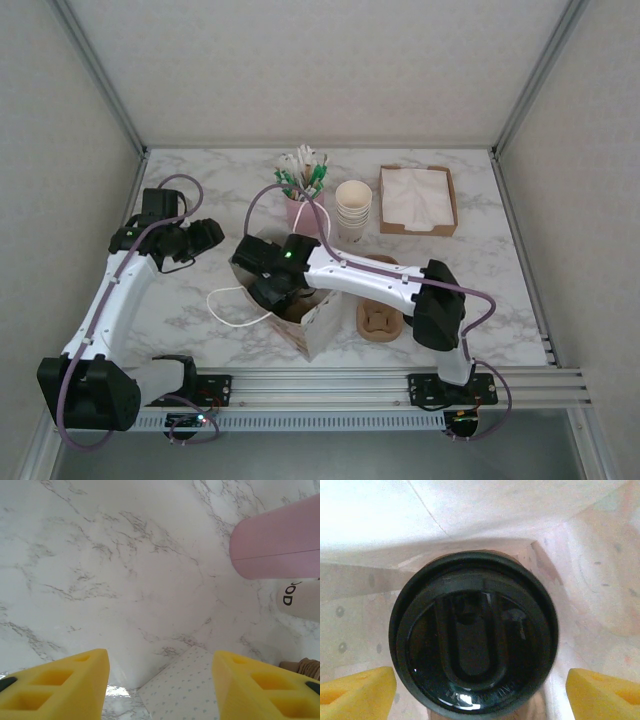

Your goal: Pack the takeout coffee

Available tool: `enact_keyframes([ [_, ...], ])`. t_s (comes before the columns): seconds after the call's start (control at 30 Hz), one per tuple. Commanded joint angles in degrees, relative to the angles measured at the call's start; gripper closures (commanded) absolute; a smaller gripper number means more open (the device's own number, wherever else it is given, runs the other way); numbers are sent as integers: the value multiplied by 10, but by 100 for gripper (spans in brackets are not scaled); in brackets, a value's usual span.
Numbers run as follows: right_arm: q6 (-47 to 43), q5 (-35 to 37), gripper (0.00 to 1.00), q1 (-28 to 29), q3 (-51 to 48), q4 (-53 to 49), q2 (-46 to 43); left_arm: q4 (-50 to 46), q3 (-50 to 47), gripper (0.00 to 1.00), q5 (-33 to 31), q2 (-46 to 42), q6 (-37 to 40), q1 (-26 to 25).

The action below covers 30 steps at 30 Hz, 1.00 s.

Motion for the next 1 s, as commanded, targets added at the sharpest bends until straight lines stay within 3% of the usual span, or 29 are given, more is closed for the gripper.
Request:
enact_keyframes([
  [0.0,7,-1,10,3,24,-24,-27,2,-6,43,8,-2,7,6],
  [0.4,9,7,6,3,78,-56,-59,2,-6,43,10,-2,7,5],
  [0.97,8,12,21,3,132,-117,-92,2,-6,43,11,-1,6,6],
])
